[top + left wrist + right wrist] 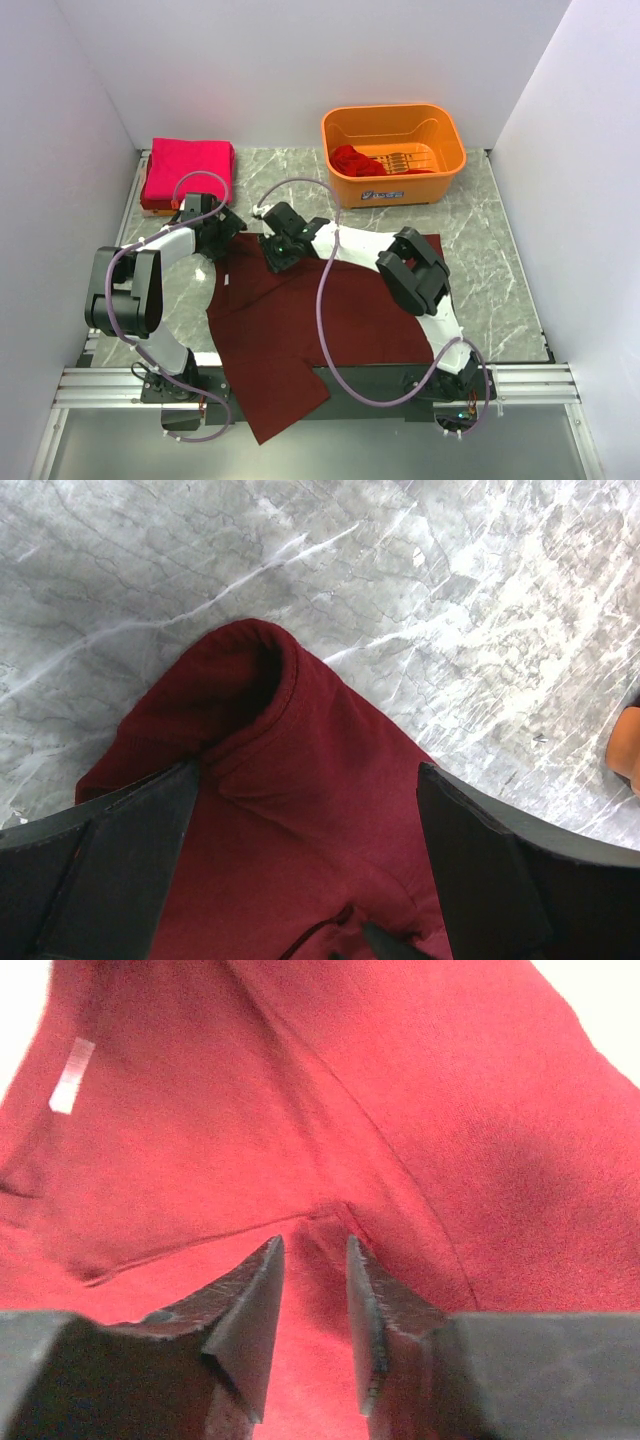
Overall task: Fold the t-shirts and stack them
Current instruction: Fold the tshirt
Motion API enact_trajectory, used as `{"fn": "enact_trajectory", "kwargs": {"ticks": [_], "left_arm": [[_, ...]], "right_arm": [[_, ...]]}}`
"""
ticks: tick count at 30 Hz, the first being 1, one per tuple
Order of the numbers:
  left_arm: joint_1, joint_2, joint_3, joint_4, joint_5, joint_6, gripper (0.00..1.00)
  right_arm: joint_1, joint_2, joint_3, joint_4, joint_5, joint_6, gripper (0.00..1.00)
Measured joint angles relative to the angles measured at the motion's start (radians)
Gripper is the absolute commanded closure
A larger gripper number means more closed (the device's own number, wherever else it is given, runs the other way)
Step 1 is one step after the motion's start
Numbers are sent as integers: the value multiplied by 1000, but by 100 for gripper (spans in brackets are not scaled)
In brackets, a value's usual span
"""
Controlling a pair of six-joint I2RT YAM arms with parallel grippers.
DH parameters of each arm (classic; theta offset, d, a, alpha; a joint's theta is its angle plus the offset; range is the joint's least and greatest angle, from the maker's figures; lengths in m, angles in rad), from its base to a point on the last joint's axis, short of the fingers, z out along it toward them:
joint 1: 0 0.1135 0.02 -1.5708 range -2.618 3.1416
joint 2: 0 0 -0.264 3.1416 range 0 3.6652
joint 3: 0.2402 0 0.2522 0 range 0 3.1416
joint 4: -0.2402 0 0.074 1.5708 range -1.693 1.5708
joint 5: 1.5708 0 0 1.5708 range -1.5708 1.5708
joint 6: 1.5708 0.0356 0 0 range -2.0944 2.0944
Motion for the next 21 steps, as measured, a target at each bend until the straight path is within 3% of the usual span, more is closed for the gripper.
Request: {"fn": "enact_trajectory", "kwargs": {"ticks": [5, 8, 9, 14, 21], "left_arm": [[0, 0, 0, 0, 0, 1, 1], [0, 0, 0, 0, 0, 3, 1], [0, 0, 0, 0, 0, 3, 0], [0, 0, 1, 0, 0, 3, 1], [0, 0, 1, -1, -4, 3, 1]], "right_arm": [[1, 34, 20, -32, 15, -6, 61], [3, 37, 25, -39, 26, -14, 75], [3, 39, 25, -40, 32, -15, 85], [8, 41, 25, -41, 61, -22, 99], [31, 34, 13, -23, 106, -29, 100]]}}
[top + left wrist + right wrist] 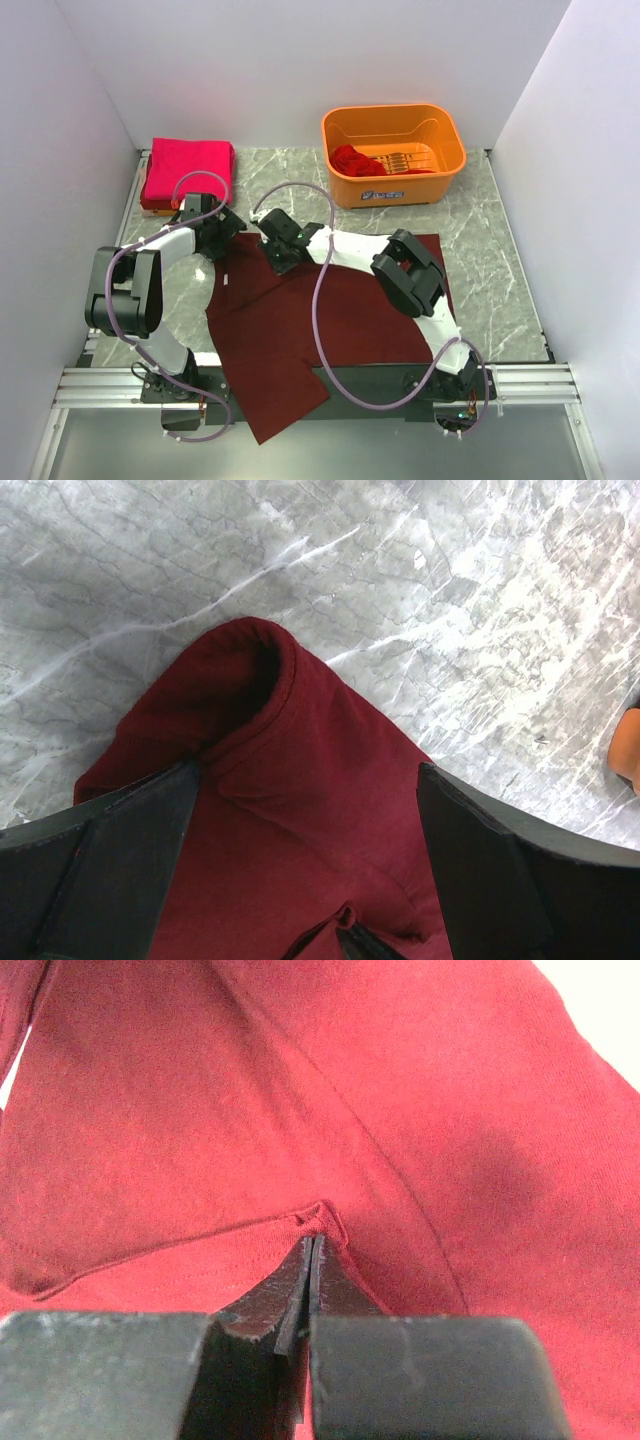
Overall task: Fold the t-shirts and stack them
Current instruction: Fold the tshirt
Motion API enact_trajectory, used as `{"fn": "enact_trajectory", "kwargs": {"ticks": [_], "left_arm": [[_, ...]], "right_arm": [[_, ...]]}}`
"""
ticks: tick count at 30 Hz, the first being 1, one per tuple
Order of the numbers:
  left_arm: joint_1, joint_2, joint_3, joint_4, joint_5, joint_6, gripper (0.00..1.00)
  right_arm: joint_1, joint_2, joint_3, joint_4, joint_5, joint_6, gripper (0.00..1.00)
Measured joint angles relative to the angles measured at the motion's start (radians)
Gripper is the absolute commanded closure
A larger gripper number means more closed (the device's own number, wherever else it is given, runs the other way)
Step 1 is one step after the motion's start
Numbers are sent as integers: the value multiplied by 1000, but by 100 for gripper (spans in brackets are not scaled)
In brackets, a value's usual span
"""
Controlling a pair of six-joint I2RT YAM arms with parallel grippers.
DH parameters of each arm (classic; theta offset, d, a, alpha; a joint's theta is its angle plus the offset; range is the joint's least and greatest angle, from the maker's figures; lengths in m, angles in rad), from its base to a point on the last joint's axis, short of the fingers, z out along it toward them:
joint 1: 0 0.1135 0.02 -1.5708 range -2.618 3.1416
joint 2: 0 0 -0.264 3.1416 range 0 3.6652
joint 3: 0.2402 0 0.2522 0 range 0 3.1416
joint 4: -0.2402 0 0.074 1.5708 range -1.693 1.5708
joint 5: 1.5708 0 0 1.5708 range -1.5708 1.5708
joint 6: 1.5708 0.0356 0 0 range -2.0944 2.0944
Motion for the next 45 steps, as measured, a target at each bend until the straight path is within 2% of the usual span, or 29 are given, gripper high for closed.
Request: {"fn": "enact_trajectory", "kwargs": {"ticks": [10, 25, 26, 28, 31, 32, 34, 35, 37, 40, 43, 45], "left_arm": [[0, 0, 1, 0, -3, 0, 1], [0, 3, 5, -6, -3, 4, 1], [0, 3, 5, -6, -4, 4, 0], [0, 3, 5, -6, -4, 4, 1], [0, 3, 5, -6, -4, 4, 1], [0, 3, 5, -7, -5, 4, 1], [0, 3, 6, -8, -5, 4, 1], [0, 3, 6, -8, -5, 4, 0], [0, 3, 6, -10, -5, 4, 1], [0, 2, 6, -11, -8, 5, 1], [2, -7, 5, -22, -18, 8, 1], [5, -23, -3, -43, -29, 10, 1]], "right_arm": [[26, -160, -175, 67, -17, -6, 100], [28, -208, -325, 133, -24, 31, 100], [28, -219, -341, 137, -20, 37, 94], [28, -246, -378, 143, -15, 51, 94], [30, -320, -460, 155, -11, 77, 86], [31, -351, -489, 161, -10, 86, 75], [32, -419, -546, 162, -6, 107, 64], [32, -455, -570, 161, -4, 119, 55], [32, -520, -606, 162, 4, 142, 52], [32, -597, -628, 154, 53, 174, 40], [19, -652, -632, 138, 117, 212, 23], [-17, -678, -639, 132, 140, 231, 23]]}}
